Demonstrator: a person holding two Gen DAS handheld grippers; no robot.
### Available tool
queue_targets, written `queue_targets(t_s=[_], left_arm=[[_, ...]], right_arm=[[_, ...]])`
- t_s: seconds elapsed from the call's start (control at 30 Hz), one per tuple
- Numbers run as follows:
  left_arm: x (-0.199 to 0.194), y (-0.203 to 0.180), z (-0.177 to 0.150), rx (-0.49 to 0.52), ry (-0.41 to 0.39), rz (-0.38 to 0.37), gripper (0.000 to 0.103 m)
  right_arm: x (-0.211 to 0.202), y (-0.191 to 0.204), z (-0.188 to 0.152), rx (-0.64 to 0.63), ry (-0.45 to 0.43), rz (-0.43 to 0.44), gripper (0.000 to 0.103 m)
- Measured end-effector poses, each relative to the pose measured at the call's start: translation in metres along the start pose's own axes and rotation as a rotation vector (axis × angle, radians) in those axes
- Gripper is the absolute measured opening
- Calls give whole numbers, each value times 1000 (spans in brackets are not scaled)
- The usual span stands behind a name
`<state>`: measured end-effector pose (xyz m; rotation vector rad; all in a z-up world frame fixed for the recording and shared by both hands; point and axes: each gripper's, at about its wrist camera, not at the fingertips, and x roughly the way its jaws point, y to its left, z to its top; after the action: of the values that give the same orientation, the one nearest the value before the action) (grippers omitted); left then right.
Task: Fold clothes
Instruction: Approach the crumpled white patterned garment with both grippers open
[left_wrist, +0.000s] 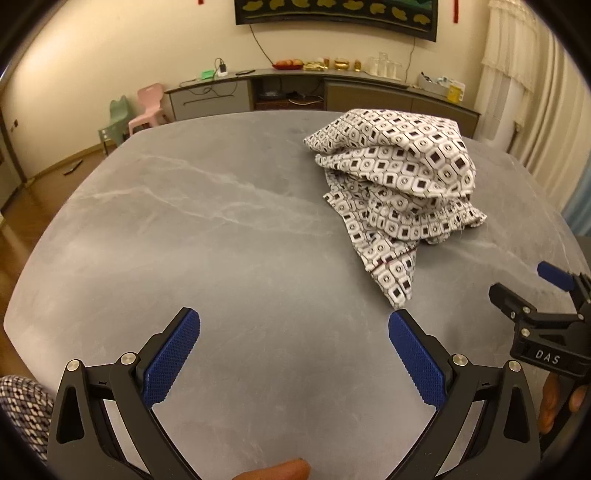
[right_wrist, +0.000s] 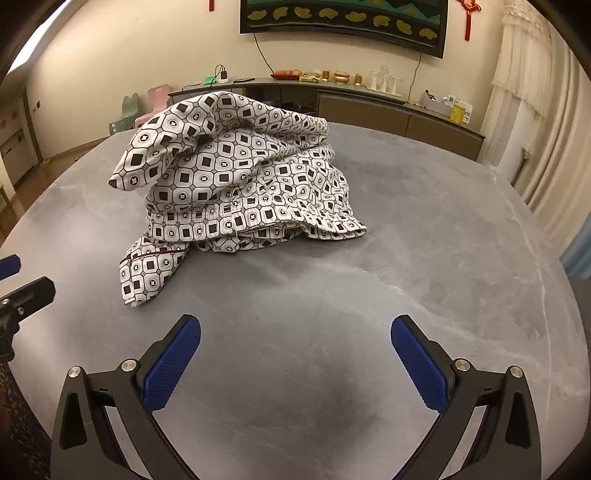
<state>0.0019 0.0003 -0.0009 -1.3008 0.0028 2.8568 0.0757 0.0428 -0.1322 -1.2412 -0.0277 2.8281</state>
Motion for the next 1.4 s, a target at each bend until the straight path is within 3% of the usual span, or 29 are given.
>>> queue_targets(t_s=[0.13,0.3,0.5,0.67,0.87,1.03,1.1,1.17,1.2,1.23,1.27,1.3,1.33,1.37,1.4], left_arm=[[-2,-1,-8,13,-16,-3,102],[-1,-7,-16,31,20,28,102],[9,-13,-15,20,114,-13,102],[10,-17,-19,41,124,-12,102],[16,-9,-19,-17,161,-115,102],[14,-16,-20,8,153,-140,99],[12,-20,-21,23,153,-146,85],[12,-23,-23,32,164,-150,51],[14,-23,-23,33,172,-152,47],[14,-23,-24,34,175,-153,40],[15,-24,-25,35,178,-155,32],[15,-24,-26,38,177,-154,27],[14,-24,-26,42,174,-154,14],[14,-24,-26,44,170,-154,9],[13,-25,-25,47,165,-153,9]], right_arm=[[-1,-1,-1,-8,4,-8,103],[-2,-1,-3,-19,9,-18,103],[-4,-2,-5,-32,15,-30,103],[-5,-1,-7,-41,20,-35,103],[-4,0,-7,-47,28,-40,103],[-2,3,-8,-67,34,-55,103],[-2,3,-9,-74,33,-57,103],[-3,3,-9,-80,29,-60,102],[-4,3,-9,-86,25,-62,100],[-4,4,-9,-91,25,-60,86],[-3,4,-9,-97,33,-58,64],[-1,4,-10,-98,49,-54,54],[2,3,-11,-94,64,-45,37],[4,1,-12,-88,77,-32,28],[6,0,-13,-83,88,-21,27]])
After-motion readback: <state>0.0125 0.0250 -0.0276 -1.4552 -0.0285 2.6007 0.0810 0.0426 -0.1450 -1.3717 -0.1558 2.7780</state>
